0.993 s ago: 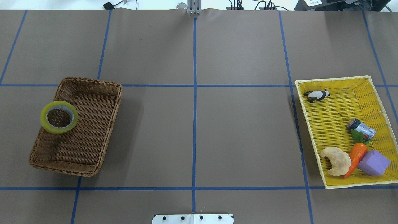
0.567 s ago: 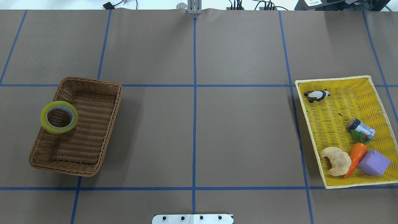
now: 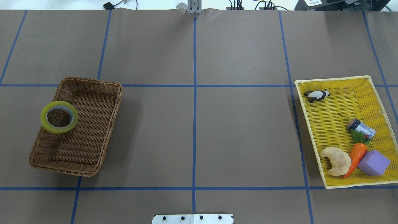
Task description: Move tape to another basket
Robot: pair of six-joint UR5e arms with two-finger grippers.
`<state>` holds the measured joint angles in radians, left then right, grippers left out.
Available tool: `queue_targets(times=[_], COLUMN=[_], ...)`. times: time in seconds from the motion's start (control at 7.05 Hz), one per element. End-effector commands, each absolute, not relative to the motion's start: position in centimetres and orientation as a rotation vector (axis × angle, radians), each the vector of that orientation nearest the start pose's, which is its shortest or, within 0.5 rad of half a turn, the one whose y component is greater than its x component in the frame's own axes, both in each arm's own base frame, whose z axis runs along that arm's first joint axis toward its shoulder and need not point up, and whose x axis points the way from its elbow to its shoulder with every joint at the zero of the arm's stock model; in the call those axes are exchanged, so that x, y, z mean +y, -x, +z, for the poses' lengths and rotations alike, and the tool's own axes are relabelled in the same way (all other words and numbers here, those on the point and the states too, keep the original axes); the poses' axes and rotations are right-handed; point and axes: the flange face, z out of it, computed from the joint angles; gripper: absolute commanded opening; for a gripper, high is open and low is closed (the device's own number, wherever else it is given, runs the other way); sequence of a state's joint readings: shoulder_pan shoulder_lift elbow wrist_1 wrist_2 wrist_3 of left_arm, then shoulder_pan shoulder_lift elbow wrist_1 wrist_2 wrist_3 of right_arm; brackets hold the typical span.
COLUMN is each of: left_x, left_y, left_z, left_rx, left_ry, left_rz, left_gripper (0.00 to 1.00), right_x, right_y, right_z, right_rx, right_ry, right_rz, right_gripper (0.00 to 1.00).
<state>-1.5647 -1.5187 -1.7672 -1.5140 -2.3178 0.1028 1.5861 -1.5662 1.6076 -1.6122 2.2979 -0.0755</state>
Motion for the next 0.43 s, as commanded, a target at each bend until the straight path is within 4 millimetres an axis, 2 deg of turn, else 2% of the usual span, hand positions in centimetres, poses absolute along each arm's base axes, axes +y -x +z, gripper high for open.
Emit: queue_targets(times=[0.0, 0.28], left_x=[-47.21, -47.07], left_y=[6.27, 6.26], left_z=[59.47, 59.67], left_rx=[0.742, 0.744], left_ry=[-0.119, -0.115], left_rz=[0.136, 0.135], left_gripper=[0.99, 0.99], right_x=[-49.24, -49.23], right_y=[-7.47, -7.47], right_z=[64.57, 64.64], right_rx=[-0.726, -0.727], right_ry=[-0.033, -0.032], right_rz=[-0.059, -0.058], right_gripper=[1.0, 1.0])
